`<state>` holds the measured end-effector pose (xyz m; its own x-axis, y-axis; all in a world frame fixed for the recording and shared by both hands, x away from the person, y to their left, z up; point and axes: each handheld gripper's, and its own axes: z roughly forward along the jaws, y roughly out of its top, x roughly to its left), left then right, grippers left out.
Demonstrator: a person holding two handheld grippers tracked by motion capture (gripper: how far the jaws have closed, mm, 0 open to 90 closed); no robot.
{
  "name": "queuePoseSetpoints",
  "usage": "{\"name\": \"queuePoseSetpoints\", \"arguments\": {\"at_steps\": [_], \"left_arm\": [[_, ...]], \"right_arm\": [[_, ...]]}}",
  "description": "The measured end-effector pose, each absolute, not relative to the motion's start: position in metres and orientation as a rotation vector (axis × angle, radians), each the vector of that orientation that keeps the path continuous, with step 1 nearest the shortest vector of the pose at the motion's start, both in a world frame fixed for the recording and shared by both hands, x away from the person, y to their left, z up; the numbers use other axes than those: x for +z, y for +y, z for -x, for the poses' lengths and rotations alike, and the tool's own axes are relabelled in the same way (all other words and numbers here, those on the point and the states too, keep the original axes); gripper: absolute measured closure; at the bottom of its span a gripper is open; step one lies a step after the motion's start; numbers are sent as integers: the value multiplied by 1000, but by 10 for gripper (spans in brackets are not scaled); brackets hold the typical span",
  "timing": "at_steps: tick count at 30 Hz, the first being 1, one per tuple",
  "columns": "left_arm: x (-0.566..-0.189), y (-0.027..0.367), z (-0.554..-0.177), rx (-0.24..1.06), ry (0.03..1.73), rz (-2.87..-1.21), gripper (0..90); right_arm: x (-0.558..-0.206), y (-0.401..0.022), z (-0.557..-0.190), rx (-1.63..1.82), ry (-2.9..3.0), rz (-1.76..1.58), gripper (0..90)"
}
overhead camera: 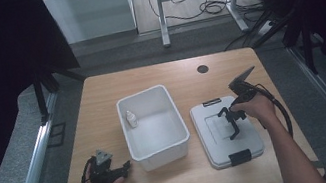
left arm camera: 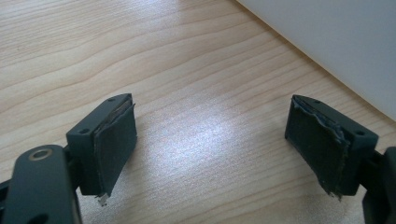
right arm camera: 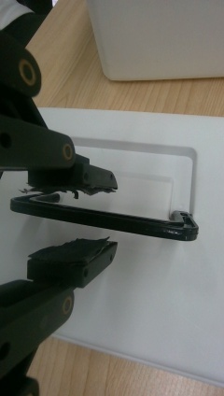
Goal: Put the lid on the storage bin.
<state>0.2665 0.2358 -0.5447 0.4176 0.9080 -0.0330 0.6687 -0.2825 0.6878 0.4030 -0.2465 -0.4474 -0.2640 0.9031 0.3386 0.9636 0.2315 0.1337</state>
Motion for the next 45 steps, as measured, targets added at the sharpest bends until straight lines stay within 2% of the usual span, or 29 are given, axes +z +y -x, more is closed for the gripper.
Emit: {"name": "queuePoseSetpoints", "arguments": {"at_steps": [2,8,12,27,45], "left_arm": [[-545,236,-266,491,1330,-2046,166],[-545,236,-266,490,1330,-2047,166],[-545,236,-266,490,1330,-2047,165],[-545,236,-266,489,1329,-2047,165],[-545,236,-266,489,1328,-2049,165]], "right_arm": [[-451,-245,-405,-448,-2307,1777,713],[-455,-241,-407,-393,-2272,1801,760],[-457,-238,-407,-380,-2240,1828,822],[-455,-239,-405,-413,-2200,1881,842],[-434,-254,-396,-539,-2151,1887,844]]}}
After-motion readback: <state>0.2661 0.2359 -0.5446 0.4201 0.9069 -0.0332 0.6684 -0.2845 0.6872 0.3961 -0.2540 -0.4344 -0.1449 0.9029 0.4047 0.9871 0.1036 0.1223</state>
